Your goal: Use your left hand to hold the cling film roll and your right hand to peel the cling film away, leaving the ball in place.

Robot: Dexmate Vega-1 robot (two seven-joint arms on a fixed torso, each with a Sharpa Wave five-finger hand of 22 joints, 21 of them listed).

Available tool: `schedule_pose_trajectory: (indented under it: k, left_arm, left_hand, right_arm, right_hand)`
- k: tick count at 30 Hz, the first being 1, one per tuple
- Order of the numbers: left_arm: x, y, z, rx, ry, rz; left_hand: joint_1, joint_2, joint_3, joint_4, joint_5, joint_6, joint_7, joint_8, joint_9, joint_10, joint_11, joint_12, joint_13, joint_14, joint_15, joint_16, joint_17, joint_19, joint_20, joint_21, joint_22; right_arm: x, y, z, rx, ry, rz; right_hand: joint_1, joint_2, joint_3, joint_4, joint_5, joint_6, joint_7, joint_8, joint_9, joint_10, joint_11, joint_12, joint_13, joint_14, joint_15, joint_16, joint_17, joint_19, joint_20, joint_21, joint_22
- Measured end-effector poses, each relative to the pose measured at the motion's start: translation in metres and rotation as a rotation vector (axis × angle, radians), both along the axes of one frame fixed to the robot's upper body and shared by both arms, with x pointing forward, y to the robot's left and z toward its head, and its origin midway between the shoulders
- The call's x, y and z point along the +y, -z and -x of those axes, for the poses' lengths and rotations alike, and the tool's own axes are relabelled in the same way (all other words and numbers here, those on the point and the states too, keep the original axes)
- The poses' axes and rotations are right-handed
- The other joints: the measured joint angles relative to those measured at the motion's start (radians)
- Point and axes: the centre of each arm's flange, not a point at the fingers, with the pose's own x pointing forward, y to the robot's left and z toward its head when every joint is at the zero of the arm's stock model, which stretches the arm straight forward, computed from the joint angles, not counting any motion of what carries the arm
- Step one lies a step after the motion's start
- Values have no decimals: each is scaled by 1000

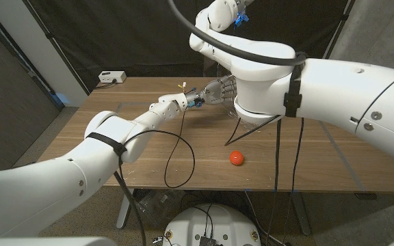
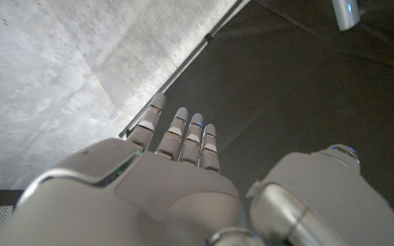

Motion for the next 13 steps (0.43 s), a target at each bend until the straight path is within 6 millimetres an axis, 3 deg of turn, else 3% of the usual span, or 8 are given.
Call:
schedule_pose_trajectory:
  k: [4,13]
  left_arm:
    - [11,3,1,-9,16,2]
    - [36,13,-2,0,2,17]
  left_hand:
    - [-1,-1,-1,1,-4,0,0,0,0,0,0,0,0,-3,-3,0,0,0,0,0,0]
    - [-1,-1,-5,5,-4,0,0,0,0,-5,5,0,0,-8,2,0,1,-9,2,0,0]
  right_arm:
    - [-5,4,3,5,47,-5]
    - [-3,18,2,-15,57,-13]
  right_hand:
    - [34,24,12,-12,13,20,6,4,0,9,-9,8,0,9,0,1,-8,5,-4,0,0]
    - [54,65,15,-9,21,32,11,4,0,27,-12,15,0,38,-2,16,-14,39,-3,0,2]
